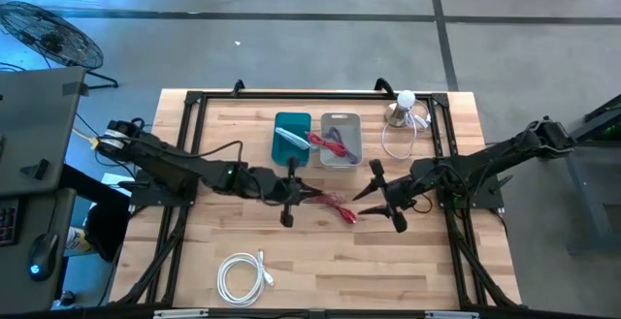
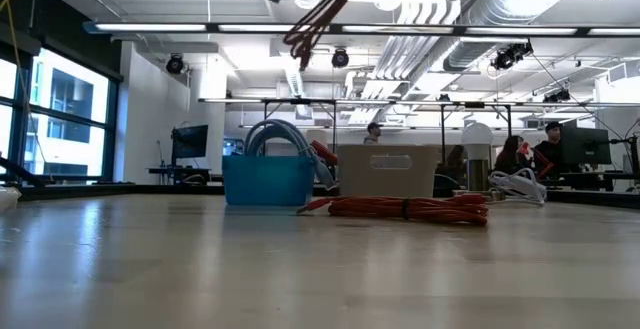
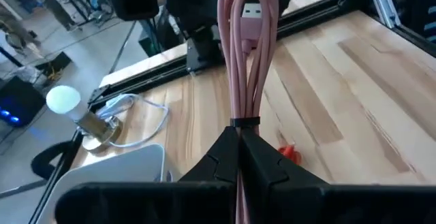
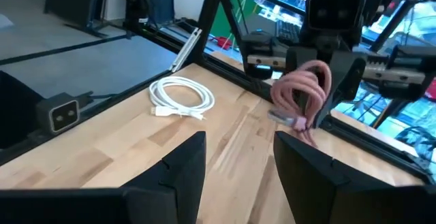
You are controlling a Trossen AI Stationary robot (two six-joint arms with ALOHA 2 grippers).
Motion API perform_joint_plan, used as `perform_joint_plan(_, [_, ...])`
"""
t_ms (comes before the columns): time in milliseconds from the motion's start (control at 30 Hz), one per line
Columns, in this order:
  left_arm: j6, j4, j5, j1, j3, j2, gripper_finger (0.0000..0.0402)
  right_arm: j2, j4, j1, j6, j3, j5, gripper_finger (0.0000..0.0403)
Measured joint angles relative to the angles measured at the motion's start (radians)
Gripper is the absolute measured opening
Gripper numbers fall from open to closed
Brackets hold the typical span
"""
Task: Pick & Place USB Port
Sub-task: Put the pink charger cable into the gray bin
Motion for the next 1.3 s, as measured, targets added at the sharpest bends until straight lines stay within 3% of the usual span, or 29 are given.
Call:
perform_joint_plan(200, [0.042,0.168,0.116,0.04,-0.048,0.0,0.0,0.0,0.029,0.0,-0.027,0.0,0.011,0.0165])
perform_joint_plan(567, [0.093,0.319,0.303,0.088,-0.053,0.017,0.0,0.051,0.145,-0.001,-0.092,0.0,0.037,0.0165])
perform_joint_plan(833, [0.071,0.378,0.358,0.115,-0.049,0.081,0.0,0.162,0.285,-0.01,-0.141,0.0,0.045,0.0165])
perform_joint_plan(1300, [0.071,0.367,0.379,0.12,-0.053,0.101,0.0,0.199,0.254,-0.021,-0.14,0.089,-0.009,0.0165])
